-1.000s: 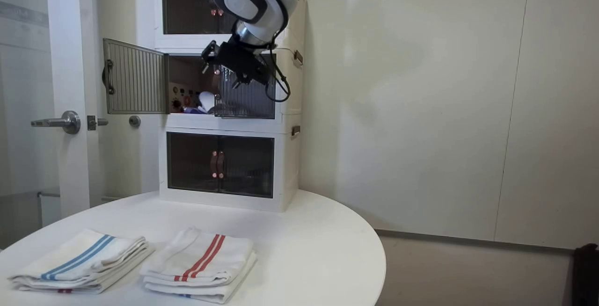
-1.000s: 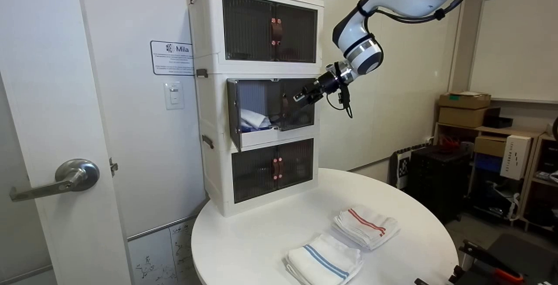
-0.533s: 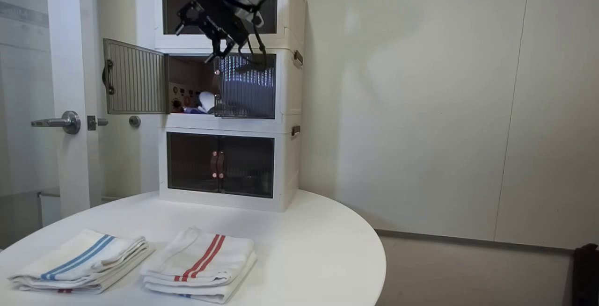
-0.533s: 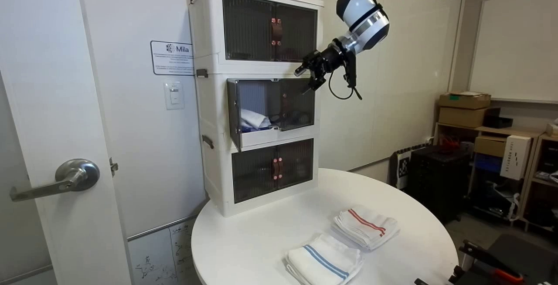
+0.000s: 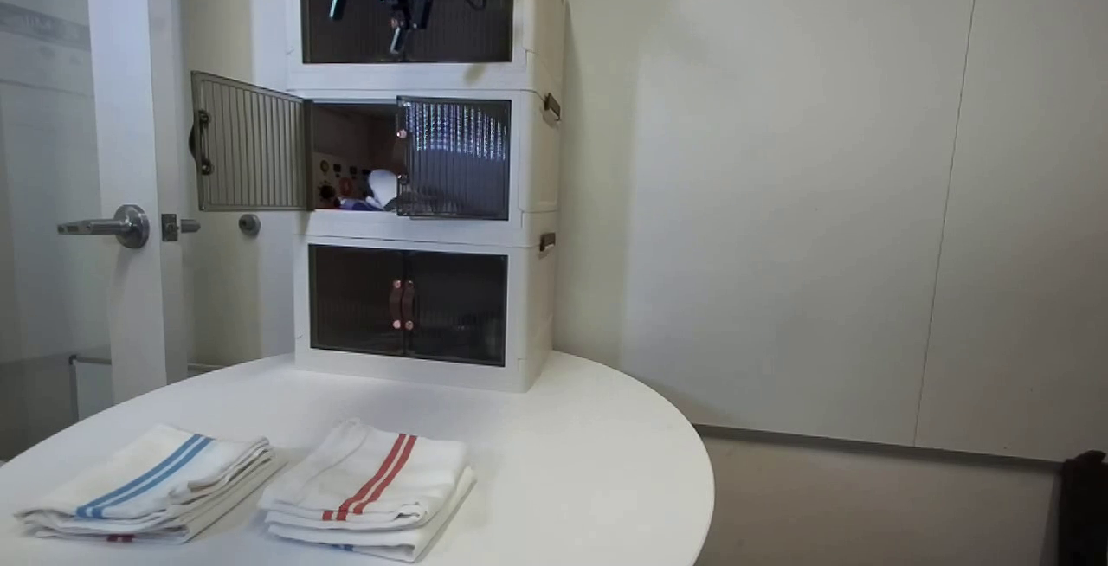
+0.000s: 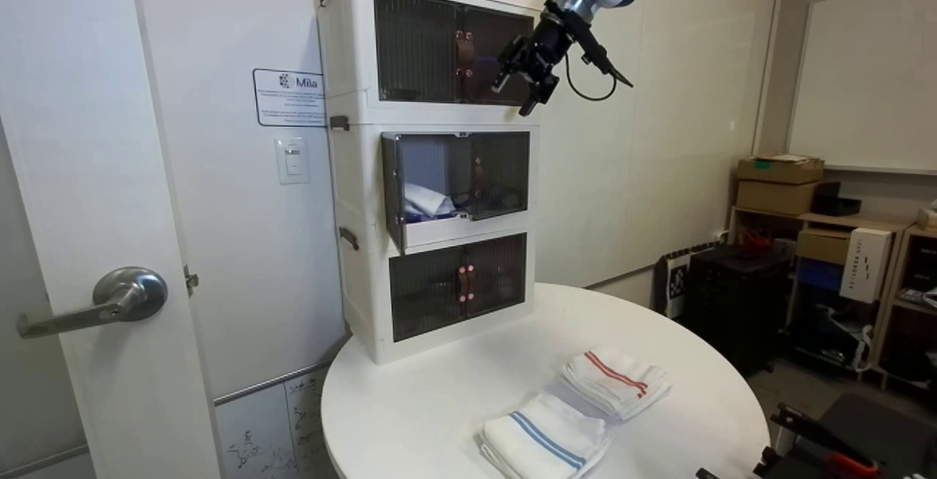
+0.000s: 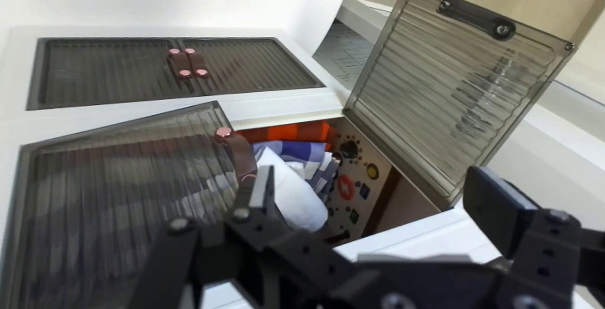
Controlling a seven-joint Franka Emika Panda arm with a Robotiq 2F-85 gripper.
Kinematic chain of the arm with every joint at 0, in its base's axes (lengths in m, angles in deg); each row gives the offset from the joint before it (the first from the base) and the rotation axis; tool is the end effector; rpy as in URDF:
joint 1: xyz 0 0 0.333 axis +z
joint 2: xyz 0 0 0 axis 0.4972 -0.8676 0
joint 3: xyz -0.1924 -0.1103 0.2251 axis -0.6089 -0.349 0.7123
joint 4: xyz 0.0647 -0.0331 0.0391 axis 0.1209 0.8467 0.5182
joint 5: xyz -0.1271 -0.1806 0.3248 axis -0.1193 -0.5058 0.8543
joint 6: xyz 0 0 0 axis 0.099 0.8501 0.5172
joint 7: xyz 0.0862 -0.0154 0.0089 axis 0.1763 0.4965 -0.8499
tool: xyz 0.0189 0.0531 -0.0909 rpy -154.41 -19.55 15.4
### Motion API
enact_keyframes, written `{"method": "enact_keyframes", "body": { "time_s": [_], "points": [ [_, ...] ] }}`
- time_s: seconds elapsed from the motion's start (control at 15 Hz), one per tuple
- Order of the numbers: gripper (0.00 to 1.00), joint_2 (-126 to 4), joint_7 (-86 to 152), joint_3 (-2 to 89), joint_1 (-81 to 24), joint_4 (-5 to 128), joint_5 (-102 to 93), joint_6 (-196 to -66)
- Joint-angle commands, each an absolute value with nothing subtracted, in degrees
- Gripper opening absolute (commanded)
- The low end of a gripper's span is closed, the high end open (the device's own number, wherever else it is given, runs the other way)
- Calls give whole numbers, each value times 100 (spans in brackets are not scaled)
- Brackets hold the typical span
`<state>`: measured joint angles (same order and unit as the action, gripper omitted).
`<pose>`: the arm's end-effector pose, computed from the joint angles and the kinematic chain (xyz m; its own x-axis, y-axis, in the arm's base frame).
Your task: Open the right cupboard
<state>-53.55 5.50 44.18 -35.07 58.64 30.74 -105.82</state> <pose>0.6296 -0.0543 0.5785 0.9446 0.0318 0.3265 0.1760 -0.8891 -0.4226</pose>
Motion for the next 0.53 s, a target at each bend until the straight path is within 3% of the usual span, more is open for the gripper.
{"method": "enact_keyframes", "body": {
  "time_s": [0.0,0.2,0.47],
  "points": [
    [100,-5824,1572,4579,-3338,4979,2215,-9830],
    [100,-6286,1777,4776,-3355,4234,2484,-8846],
    [100,-6925,2365,4870,-3295,3335,2284,-8694]
  ]
}}
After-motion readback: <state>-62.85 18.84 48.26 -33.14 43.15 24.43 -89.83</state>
